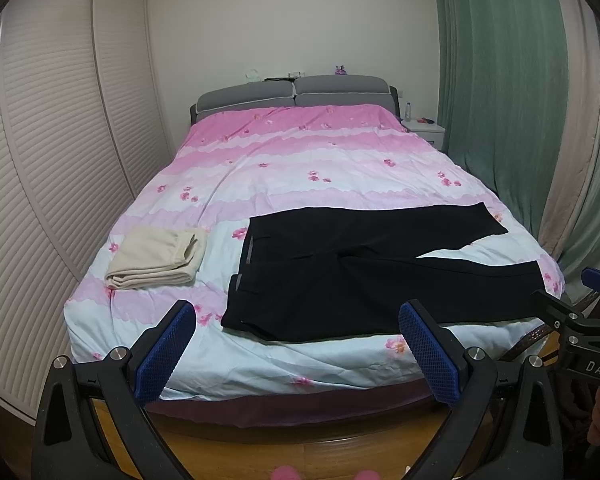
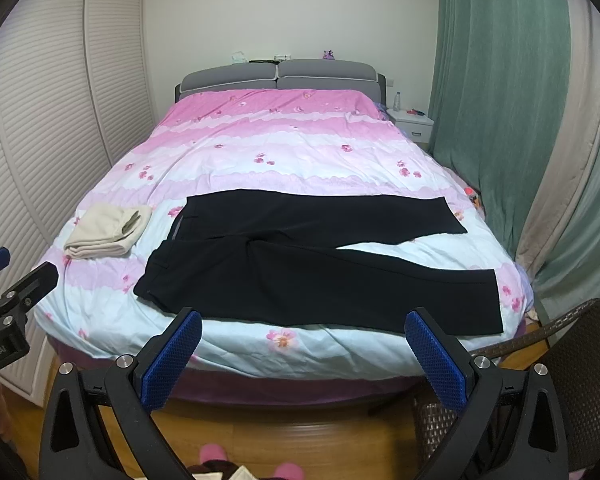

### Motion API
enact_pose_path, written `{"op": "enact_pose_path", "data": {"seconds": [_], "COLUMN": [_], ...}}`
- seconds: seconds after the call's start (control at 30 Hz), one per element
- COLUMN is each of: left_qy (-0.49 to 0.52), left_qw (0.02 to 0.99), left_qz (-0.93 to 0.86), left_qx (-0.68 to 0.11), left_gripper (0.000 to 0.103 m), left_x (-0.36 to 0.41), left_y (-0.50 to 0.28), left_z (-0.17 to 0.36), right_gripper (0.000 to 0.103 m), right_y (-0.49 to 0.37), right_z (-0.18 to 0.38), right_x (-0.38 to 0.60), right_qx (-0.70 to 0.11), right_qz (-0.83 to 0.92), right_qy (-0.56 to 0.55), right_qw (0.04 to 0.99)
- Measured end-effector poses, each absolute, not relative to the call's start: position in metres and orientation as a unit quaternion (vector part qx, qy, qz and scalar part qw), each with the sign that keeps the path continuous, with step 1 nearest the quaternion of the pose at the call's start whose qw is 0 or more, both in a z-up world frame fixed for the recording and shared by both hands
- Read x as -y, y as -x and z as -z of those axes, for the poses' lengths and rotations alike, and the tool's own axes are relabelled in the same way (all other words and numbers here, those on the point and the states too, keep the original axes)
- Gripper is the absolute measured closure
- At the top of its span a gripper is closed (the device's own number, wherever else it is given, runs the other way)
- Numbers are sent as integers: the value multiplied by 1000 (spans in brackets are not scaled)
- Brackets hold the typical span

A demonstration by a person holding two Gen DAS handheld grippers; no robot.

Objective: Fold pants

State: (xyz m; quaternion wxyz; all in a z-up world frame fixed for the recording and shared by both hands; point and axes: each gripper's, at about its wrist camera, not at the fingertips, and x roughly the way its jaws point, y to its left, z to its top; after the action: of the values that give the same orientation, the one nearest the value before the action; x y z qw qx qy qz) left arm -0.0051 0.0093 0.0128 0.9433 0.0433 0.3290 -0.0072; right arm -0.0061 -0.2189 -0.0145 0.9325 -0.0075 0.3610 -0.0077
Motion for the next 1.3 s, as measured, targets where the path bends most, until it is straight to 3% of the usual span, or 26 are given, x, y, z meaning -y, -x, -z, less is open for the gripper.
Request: {"op": "enact_pose_path", "data": {"seconds": [1.3], "left_qy": [-44], "left_qw": [939], "left_qz": [-17], "left_qx": [-341], "left_gripper": [0], "left_x": [-11], "left_y": [-7], "left_z": [7], "right_gripper": [1], "right_y": [-4], "right_z": [25], "right_x": [214], "right_qx": [-374], "right_qz": [2], "right_qy": [13], "right_qw": [927]}}
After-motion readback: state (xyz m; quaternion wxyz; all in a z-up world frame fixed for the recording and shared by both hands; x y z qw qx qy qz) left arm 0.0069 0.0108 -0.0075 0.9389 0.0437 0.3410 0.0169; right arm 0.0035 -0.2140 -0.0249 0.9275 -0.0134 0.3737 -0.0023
